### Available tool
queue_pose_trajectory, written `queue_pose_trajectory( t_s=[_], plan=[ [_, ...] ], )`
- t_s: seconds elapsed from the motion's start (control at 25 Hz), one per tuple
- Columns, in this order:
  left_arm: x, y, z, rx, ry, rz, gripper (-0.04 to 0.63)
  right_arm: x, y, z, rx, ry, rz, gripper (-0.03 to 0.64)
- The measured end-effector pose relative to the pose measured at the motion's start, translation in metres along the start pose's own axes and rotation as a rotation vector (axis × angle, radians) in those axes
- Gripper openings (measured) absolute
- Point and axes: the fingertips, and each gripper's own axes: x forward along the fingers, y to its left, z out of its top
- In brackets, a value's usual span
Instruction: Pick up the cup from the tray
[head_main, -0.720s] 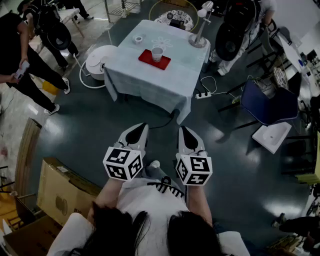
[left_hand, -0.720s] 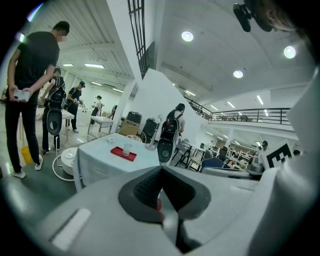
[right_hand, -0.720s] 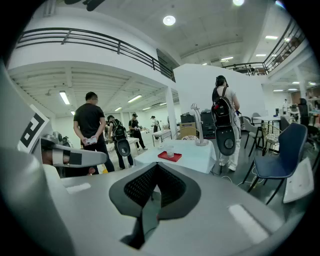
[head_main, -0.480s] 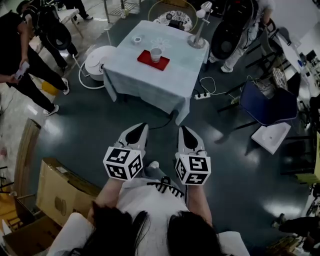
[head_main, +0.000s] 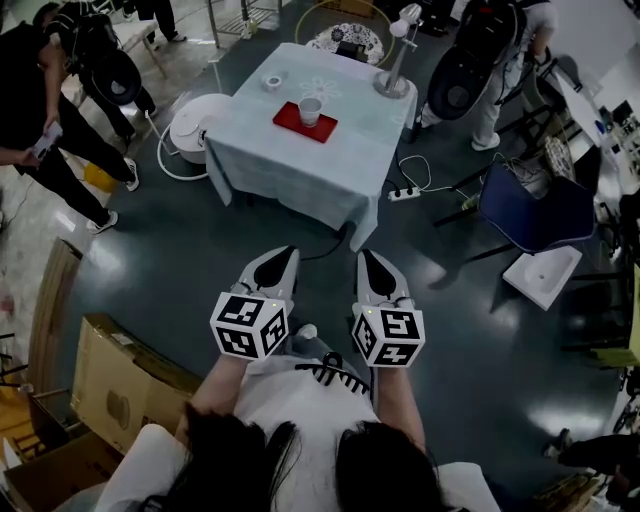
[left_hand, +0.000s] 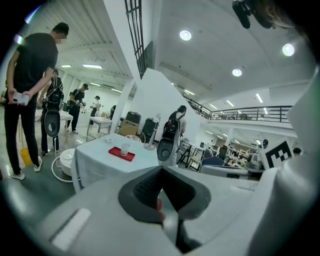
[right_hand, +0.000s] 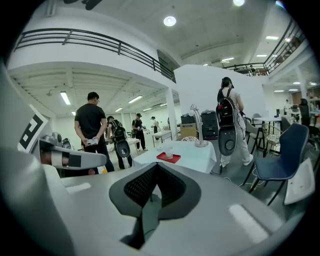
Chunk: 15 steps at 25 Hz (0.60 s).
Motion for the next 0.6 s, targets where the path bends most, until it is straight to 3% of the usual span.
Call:
queue_pose_trajectory(
  t_s=[0.16,0.4,0.6],
  plan=[
    [-0.001,0.003,0.001,-0.002,-0.004,0.008,0.001,0.001,0.000,0.005,0.020,-0.029,0.014,0.025],
    [0.005,0.016,0.003,-0.006,-0.006,0.019,0.000,0.007,0.006,0.002,0.049,-0.045,0.110,0.030],
    [0.022,0.017,0.008,0.009,-0.001,0.002,0.001,0.016,0.009,0.007,0.012,-0.046,0.150,0.075]
  ],
)
